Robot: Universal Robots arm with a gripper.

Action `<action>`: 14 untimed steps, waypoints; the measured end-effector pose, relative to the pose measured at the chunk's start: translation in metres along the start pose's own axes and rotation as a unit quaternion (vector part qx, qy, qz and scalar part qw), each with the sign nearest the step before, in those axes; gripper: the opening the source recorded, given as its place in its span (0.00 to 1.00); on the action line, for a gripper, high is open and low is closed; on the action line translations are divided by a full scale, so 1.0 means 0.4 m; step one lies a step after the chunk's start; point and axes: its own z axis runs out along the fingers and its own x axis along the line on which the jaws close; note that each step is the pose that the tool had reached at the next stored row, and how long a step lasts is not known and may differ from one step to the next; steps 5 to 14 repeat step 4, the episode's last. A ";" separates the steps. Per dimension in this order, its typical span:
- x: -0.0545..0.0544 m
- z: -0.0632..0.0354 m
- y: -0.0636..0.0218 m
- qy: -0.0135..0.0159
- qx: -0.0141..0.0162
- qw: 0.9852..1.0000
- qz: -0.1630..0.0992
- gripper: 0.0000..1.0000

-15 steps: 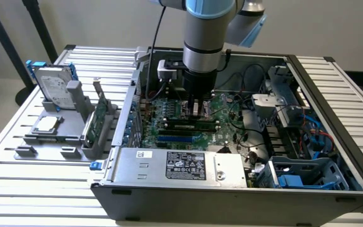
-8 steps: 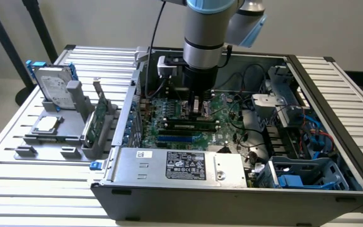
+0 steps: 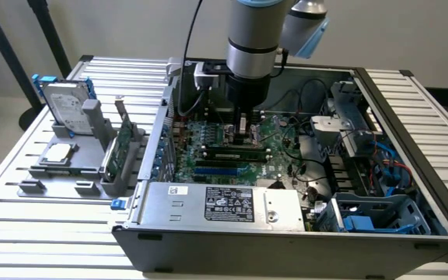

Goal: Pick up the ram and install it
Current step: 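Press down the ram until it locks into place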

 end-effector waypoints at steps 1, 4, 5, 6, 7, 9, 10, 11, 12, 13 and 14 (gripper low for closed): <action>0.000 0.000 0.000 0.000 0.000 1.000 0.000 0.11; 0.000 0.000 0.000 0.000 0.000 1.000 0.000 0.11; 0.000 0.000 0.000 0.000 0.000 1.000 0.000 0.11; 0.000 0.000 0.000 0.000 0.000 1.000 0.000 0.11; 0.000 0.000 0.000 0.000 0.000 1.000 0.000 0.11; 0.000 0.000 0.000 0.000 0.000 1.000 0.000 0.11; 0.000 0.000 0.000 0.000 0.000 1.000 0.000 0.11; 0.000 0.000 0.000 0.000 0.000 1.000 0.000 0.11; 0.000 0.000 0.000 0.000 0.000 1.000 0.000 0.11; 0.000 0.000 0.000 0.000 0.000 1.000 0.000 0.11; 0.000 0.000 0.000 0.000 0.000 1.000 0.000 0.11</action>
